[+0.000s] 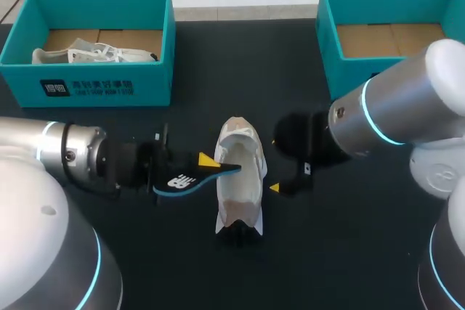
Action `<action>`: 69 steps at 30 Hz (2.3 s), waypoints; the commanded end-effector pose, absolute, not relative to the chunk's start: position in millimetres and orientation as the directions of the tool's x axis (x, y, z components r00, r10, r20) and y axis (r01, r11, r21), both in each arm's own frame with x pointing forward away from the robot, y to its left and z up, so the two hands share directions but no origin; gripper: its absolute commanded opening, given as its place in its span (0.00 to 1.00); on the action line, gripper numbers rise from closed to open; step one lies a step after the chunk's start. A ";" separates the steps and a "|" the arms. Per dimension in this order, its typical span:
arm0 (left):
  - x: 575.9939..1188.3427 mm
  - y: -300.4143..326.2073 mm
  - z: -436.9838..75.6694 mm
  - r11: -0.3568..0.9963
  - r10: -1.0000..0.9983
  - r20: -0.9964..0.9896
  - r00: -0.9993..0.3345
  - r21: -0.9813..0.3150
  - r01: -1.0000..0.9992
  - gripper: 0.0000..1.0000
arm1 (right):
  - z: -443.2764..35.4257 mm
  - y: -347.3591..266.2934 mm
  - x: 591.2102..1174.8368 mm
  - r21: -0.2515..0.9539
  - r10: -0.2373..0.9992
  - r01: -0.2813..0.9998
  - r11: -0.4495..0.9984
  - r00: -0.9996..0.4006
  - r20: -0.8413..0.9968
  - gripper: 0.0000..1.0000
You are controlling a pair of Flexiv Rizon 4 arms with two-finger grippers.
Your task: Take the shoe out of the shoebox, open the shoe tongue, remove and reinsert the insole, then place the shoe into the shoebox
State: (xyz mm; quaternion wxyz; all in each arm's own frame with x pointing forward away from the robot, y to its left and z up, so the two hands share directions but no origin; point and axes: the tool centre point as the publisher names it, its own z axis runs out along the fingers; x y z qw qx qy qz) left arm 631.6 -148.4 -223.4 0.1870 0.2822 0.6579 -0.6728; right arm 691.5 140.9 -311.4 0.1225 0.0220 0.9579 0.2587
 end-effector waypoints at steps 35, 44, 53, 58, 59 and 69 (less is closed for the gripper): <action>634.0 -183.7 -274.5 -0.021 0.117 -0.622 -0.774 -0.781 0.624 0.00 | -333.8 148.3 693.5 0.499 0.092 -0.017 0.867 -0.977 -0.193 1.00; 639.1 -187.9 -292.0 -0.019 0.105 -0.617 -0.780 -0.785 0.619 0.00 | -333.8 148.3 693.5 0.499 0.092 -0.017 0.867 -0.977 -0.193 1.00; 642.0 -191.5 -299.5 -0.015 0.109 -0.618 -0.779 -0.785 0.620 0.00 | -333.8 148.3 693.5 0.499 0.092 -0.017 0.867 -0.977 -0.193 1.00; 642.9 -192.4 -304.5 -0.007 0.113 -0.615 -0.781 -0.786 0.618 0.00 | -333.8 148.3 693.5 0.499 0.092 -0.017 0.867 -0.977 -0.193 1.00; 643.1 -192.4 -305.3 -0.005 0.115 -0.615 -0.780 -0.786 0.619 0.00 | -333.8 148.3 693.5 0.499 0.092 -0.017 0.867 -0.977 -0.193 1.00; 652.8 -193.2 -319.1 0.029 0.135 -0.635 -0.761 -0.765 0.643 0.00 | -333.8 148.3 693.5 0.499 0.092 -0.017 0.867 -0.977 -0.193 1.00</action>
